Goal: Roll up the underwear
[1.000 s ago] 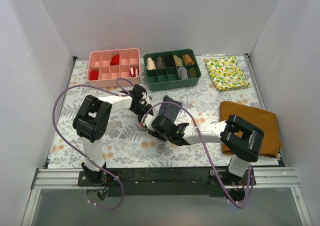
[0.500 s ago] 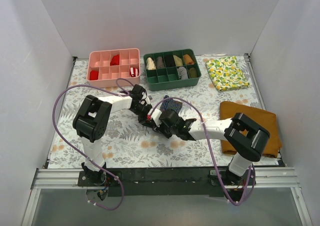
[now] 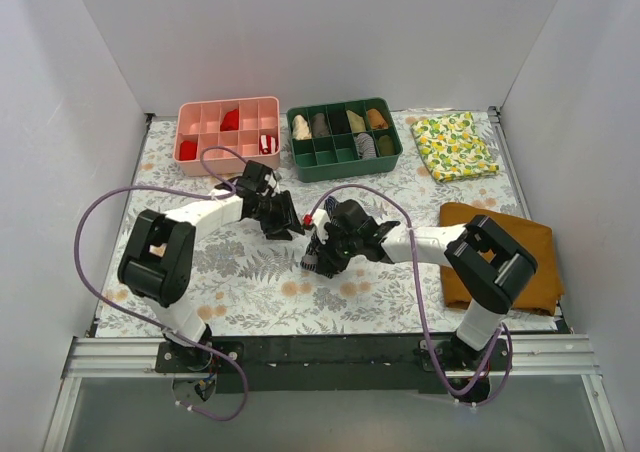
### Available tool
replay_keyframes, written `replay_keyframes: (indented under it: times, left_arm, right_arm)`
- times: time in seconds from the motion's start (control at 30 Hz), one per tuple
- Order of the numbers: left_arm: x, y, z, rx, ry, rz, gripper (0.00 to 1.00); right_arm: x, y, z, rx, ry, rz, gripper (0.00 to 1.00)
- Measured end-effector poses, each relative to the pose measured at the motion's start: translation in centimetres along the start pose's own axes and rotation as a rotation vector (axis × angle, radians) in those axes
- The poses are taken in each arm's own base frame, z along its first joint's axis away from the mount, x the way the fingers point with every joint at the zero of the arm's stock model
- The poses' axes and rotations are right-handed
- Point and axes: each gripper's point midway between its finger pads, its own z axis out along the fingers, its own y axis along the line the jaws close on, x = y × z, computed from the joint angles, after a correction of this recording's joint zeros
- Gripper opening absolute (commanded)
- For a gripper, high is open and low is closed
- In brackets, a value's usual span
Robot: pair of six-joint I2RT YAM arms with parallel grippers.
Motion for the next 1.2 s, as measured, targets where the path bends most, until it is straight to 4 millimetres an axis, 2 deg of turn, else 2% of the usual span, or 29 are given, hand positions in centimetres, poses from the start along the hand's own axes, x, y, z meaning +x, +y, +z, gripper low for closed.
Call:
replay_keyframes:
  times: [0.1, 0.23, 0.43, 0.6, 0.8, 1.07, 1.2]
  left_arm:
    - [-1.5, -0.3, -2.0, 0.013, -0.100, 0.009, 0.45]
    - [-1.5, -0.9, -3.3, 0.054, -0.162, 0.037, 0.49]
    - [2.5, 1.0, -2.8, 0.098, -0.125, 0.033, 0.57]
    - [5.8, 2.1, -3.0, 0.147, -0.099, 0.023, 0.64]
    - [6.9, 0.6, -3.7, 0.254, -0.133, 0.055, 0.67]
    - [9.0, -1.3, -2.7, 0.313, -0.099, 0.140, 0.68]
    - [9.0, -1.0, -2.1, 0.300, -0.103, 0.141, 0.69]
  right_arm:
    - [0.4, 0.9, -0.2, -0.095, 0.002, 0.063, 0.11]
    - [0.7, 1.8, -0.3, -0.204, 0.004, 0.154, 0.10]
    - [0.9, 3.2, -0.2, -0.384, 0.027, 0.302, 0.10]
    - [0.9, 2.9, -0.4, -0.471, 0.050, 0.418, 0.09]
    - [1.2, 2.2, -0.9, -0.517, 0.105, 0.531, 0.09]
    - [1.4, 2.1, -1.1, -0.538, 0.151, 0.584, 0.09]
    - [1.3, 2.1, -1.2, -0.542, 0.164, 0.585, 0.10]
